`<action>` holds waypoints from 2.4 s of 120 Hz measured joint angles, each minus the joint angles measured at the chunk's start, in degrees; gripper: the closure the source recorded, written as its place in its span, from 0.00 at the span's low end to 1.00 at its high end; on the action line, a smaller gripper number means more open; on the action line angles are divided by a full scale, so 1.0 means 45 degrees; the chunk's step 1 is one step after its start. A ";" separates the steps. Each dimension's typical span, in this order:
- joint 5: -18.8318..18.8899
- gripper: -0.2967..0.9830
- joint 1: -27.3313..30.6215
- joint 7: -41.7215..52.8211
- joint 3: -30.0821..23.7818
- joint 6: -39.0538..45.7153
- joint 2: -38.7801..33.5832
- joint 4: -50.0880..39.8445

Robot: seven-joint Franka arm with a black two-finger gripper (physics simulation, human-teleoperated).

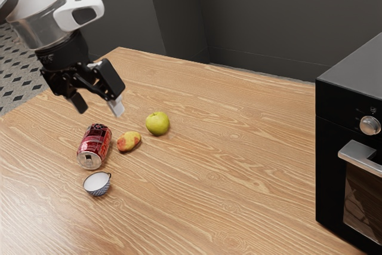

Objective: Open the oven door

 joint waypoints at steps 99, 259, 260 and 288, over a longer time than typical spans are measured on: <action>0.0821 0.23 -0.9139 -1.0433 0.0639 1.1855 -0.1010 -0.5385; -0.1189 0.23 -0.5762 -1.5231 -0.2129 1.3585 0.3084 -0.2870; -0.1193 0.23 -0.5752 -1.5197 -0.2128 1.3582 0.3088 -0.2870; -0.1320 0.23 -0.5611 -1.4378 -0.2121 1.3530 0.3441 -0.2766</action>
